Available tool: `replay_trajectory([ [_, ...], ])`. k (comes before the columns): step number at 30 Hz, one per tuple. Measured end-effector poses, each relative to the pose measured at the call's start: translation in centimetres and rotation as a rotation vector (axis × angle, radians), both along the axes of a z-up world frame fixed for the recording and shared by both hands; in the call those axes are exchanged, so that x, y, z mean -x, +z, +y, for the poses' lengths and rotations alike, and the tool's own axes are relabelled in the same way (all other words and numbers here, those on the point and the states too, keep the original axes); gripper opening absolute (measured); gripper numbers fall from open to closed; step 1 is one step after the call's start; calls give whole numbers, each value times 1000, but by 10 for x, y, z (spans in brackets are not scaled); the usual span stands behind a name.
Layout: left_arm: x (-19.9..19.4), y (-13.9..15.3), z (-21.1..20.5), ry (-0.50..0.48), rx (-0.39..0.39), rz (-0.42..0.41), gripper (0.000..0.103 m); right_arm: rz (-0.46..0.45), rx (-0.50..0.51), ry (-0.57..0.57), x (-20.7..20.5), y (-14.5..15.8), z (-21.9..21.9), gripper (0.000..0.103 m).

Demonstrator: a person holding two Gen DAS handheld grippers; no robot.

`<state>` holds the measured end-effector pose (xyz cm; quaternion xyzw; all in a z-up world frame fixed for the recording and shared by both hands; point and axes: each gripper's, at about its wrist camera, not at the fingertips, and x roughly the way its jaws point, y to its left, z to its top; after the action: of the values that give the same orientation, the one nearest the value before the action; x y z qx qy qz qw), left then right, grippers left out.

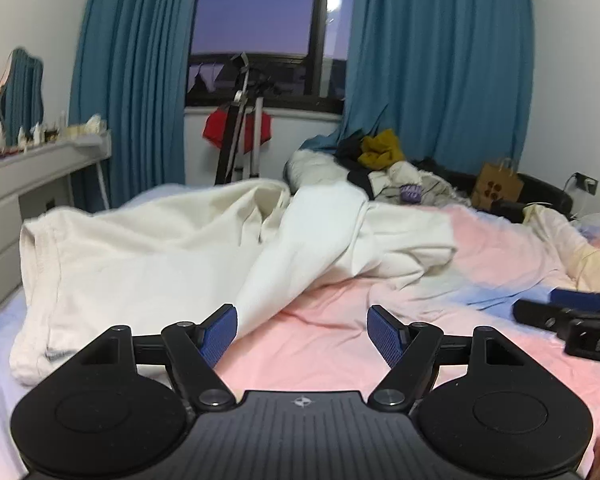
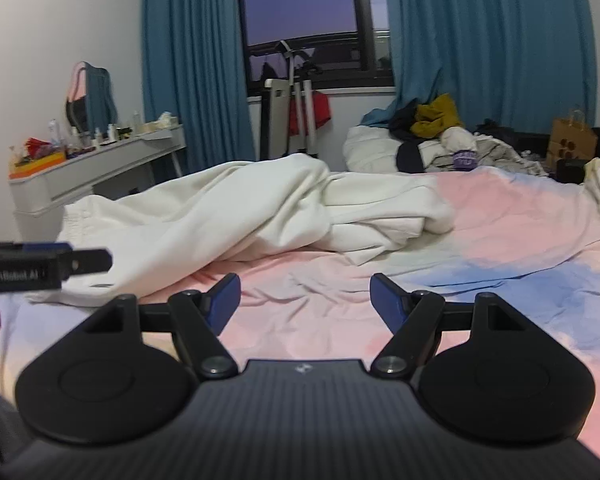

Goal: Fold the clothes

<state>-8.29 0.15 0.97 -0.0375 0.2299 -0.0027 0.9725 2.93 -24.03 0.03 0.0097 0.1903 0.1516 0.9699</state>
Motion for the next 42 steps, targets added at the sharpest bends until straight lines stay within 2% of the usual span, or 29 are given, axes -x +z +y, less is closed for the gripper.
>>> replay_trajectory([
  [2,-3,-5,5,7,3,10,74,-15,11,-19,2,-2,0,74],
  [7,-13,-12,16,3,-7,33,76,37,-21,-39,-2,-7,-2,74],
  [11,-31,-13,20,-15,8,59,76,36,-22,-75,1,-3,1,74],
  [14,-55,-5,30,-27,80,62,76,22,-34,-95,3,-1,1,74],
  [18,-113,3,38,-50,152,64,76,41,-39,-120,-5,-4,-4,74],
  [25,-234,7,34,-53,134,101,77,131,-105,-129,-31,-24,-20,74],
  [30,-315,1,38,-40,233,148,76,188,-162,-149,-61,-41,-31,74],
  [33,-356,-6,34,-28,246,167,75,205,-194,-154,-76,-48,-37,74],
  [36,-385,-14,26,-34,210,178,63,209,-220,-159,-84,-55,-45,74],
  [38,-398,-17,17,-68,201,191,44,225,-233,-163,-90,-61,-49,74],
  [39,-401,-17,12,-89,186,194,39,236,-238,-166,-94,-64,-51,74],
  [40,-400,-16,7,-109,163,192,25,244,-244,-168,-97,-67,-53,74],
  [41,-400,-15,2,-129,141,190,15,249,-251,-170,-99,-69,-55,74],
  [42,-397,-14,-4,-149,120,182,13,253,-256,-173,-101,-70,-56,74],
])
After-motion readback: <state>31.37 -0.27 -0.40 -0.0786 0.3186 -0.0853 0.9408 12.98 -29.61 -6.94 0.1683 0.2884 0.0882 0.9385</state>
